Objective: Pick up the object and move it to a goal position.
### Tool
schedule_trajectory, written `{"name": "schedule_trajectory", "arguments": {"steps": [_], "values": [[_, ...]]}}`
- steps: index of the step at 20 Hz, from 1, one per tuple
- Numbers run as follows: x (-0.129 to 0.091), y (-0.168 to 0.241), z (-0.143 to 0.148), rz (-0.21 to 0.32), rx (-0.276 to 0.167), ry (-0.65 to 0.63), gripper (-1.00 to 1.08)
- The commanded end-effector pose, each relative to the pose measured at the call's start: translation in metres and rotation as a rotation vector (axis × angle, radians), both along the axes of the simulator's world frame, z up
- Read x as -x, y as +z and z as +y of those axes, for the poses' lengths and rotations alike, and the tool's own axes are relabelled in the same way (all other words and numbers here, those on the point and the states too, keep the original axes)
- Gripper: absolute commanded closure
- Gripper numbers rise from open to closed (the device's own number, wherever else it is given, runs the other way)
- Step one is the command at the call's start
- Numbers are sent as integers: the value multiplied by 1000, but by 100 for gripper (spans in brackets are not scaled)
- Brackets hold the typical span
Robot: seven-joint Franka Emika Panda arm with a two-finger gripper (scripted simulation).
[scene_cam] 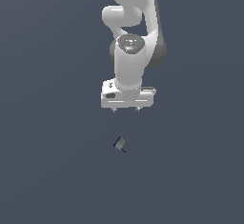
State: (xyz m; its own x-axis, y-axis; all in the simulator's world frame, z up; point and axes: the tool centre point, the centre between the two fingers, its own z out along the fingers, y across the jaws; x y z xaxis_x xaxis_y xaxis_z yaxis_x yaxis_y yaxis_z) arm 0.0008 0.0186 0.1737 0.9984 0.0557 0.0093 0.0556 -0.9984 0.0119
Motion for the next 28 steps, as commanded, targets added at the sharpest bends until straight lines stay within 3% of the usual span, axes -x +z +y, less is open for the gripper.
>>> {"name": "schedule_trajectory", "arguments": {"steps": [1, 16, 28], "values": [[0, 0, 0, 0, 0, 0, -92], [2, 1, 19, 6, -15, -7, -92], [-18, -15, 15, 9, -6, 151, -92]]}}
